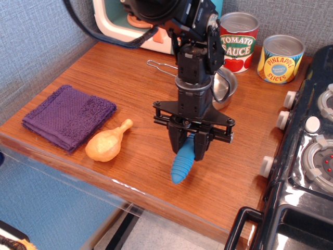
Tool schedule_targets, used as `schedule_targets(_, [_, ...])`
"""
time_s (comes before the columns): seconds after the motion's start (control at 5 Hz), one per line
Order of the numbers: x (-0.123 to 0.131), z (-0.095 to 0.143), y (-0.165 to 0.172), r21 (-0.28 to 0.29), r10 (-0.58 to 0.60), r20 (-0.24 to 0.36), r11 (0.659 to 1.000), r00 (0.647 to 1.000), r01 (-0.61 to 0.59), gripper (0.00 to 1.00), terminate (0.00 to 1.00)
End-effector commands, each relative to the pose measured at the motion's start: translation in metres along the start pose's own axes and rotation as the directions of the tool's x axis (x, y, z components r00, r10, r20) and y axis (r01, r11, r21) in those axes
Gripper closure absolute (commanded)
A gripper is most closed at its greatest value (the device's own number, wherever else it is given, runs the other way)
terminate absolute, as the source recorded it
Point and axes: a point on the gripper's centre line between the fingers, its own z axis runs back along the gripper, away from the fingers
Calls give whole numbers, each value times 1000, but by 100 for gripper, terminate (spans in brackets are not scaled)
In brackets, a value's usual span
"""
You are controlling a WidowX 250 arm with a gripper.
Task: Move the blue utensil to the bottom right corner of the table just before the pot.
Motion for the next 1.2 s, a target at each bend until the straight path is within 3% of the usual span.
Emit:
schedule_targets(0.0, [-10,-17,2,31,-55,-21,998,998,56,100,0])
schedule_targets(0.2, [-12,-18,7,35,-60,-26,998,998,61,0,0])
schedule_targets(0.4, [-11,0,13,16,-66,7,998,998,65,0,0])
schedule_targets(0.6, [-16,38,16,5,-88,88,996,992,88,0,0])
schedule_targets(0.8, [-19,58,23,-10,-87,130,996,988,89,0,0])
schedule_targets(1.0, [-16,58,26,0,-104,118,994,988,105,0,0])
